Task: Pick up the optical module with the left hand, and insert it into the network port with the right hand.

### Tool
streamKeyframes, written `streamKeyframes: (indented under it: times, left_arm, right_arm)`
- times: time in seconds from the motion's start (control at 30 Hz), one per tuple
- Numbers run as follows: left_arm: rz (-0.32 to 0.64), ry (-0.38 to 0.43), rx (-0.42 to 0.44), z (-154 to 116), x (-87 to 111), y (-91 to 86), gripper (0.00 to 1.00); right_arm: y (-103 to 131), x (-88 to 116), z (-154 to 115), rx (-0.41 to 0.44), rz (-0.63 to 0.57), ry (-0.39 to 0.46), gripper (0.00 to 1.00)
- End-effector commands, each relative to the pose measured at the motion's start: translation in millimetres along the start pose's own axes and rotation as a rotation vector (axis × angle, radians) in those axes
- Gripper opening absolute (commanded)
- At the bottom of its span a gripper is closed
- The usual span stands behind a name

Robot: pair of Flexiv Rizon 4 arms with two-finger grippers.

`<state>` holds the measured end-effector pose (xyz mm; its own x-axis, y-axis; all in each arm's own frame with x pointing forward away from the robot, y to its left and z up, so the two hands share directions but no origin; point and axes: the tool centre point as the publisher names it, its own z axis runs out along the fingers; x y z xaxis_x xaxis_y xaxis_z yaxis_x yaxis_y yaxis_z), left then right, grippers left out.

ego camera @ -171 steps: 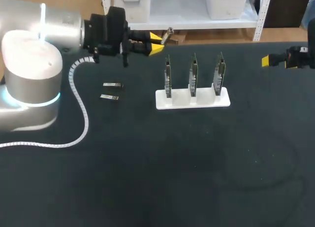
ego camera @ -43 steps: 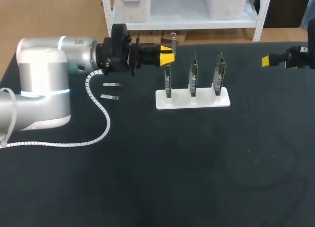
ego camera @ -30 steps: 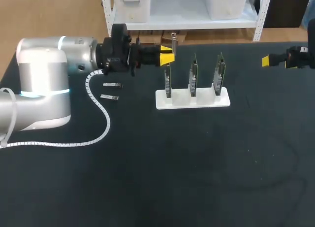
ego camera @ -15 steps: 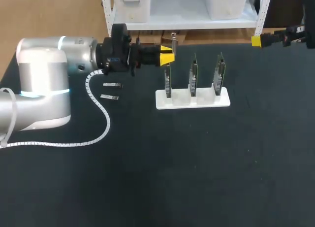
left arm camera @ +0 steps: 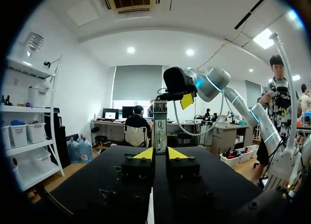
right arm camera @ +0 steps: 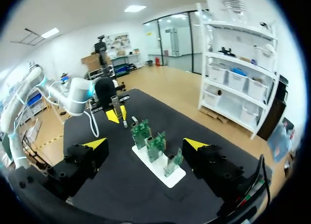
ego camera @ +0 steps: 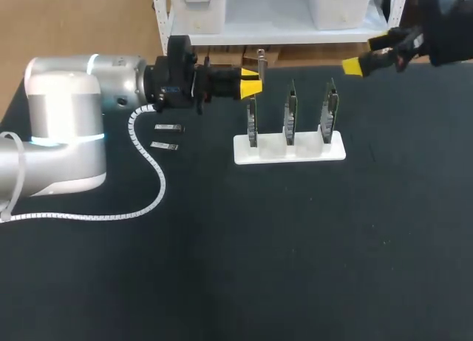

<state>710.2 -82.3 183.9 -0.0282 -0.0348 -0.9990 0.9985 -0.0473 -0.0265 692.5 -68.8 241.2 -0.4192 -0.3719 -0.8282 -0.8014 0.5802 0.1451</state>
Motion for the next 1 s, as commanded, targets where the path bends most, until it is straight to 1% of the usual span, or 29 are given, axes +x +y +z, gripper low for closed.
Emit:
streamKeyframes:
  times: [0.03,0.2,0.33,0.43,1.0]
  left_arm:
    - [0.0,0.0,-0.004,-0.1,0.0,-1.0,0.0]
    - [0.0,0.0,-0.004,-0.1,0.0,-1.0,0.0]
    - [0.0,0.0,-0.004,-0.1,0.0,-1.0,0.0]
    - [0.0,0.0,-0.004,-0.1,0.0,-1.0,0.0]
    - [0.0,0.0,-0.004,-0.1,0.0,-1.0,0.0]
  right_arm:
    - [-2.6,-6.8,22.3,-0.415,-0.02,-0.004,1.0]
    - [3.7,-9.1,34.0,-0.501,-0.051,-0.01,1.0]
    - [8.4,-11.7,41.2,-0.53,-0.048,-0.021,1.0]
    - [12.4,-13.3,42.8,-0.501,-0.007,-0.029,1.0]
    - [12.4,-13.3,42.8,-0.501,-0.007,-0.029,1.0]
